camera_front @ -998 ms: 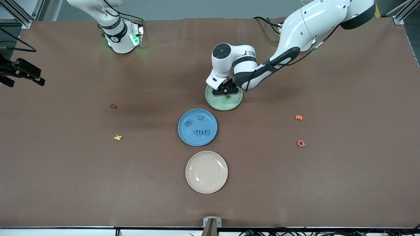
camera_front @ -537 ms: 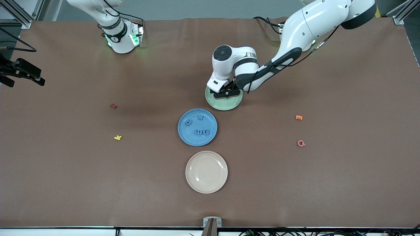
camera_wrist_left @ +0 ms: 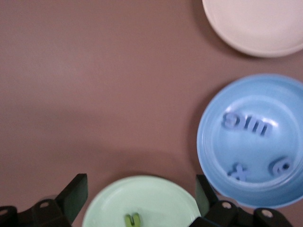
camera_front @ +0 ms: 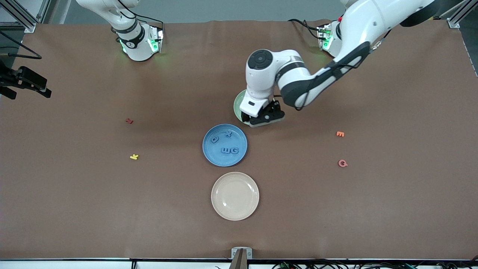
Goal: Sort letters by color into matching plates
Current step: 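Move the left gripper back over the pink Q and orange E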
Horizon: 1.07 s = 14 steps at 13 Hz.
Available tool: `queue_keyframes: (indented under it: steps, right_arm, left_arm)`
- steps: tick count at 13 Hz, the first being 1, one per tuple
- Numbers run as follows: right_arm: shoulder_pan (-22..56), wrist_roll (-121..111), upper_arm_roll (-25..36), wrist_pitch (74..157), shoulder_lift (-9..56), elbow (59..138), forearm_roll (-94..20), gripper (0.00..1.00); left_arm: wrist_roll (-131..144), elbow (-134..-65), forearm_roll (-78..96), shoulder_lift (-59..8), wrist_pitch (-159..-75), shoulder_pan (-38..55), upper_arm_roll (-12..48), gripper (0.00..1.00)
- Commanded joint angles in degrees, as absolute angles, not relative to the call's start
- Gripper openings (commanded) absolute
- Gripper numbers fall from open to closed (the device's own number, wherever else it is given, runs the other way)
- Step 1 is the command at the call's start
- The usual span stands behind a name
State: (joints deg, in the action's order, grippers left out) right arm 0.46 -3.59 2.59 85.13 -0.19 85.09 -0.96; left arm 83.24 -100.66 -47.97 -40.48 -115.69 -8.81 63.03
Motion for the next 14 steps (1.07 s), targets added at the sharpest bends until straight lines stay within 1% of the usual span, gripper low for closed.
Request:
queue_keyframes:
  steps: [1,3,5,8,11,14]
  right_arm:
    - [-0.4,-4.1,1.8,84.7,-0.1,84.3,-0.4,1.0]
    - [-0.4,-4.1,1.8,84.7,-0.1,84.3,-0.4,1.0]
    - [-0.4,-4.1,1.8,84.7,0.1,84.3,-0.4,1.0]
    - [-0.4,-4.1,1.8,84.7,-0.1,84.3,-0.4,1.0]
    - [-0.3,-4.0,1.7,84.7,0.1,84.3,0.4,1.0]
    - [-0.3,-4.0,1.7,84.9,0.4,84.3,0.4,1.0]
  left_arm:
    - [74.2,-97.7,-46.8,-40.2,-110.9,-17.8,68.2,1.0]
    - [65.9,-93.4,-46.8,-40.2,-103.7,-21.8,69.6,1.0]
    - [57.6,-89.1,-45.8,-40.2,-99.7,-24.4,69.9,1.0]
    - [51.5,-88.2,-45.2,-40.1,-99.3,-29.7,70.0,1.0]
    - [45.2,-87.5,-45.1,-40.1,-99.2,-35.2,72.2,1.0]
    - [42.9,-86.1,-45.2,-40.1,-95.7,-36.4,72.9,1.0]
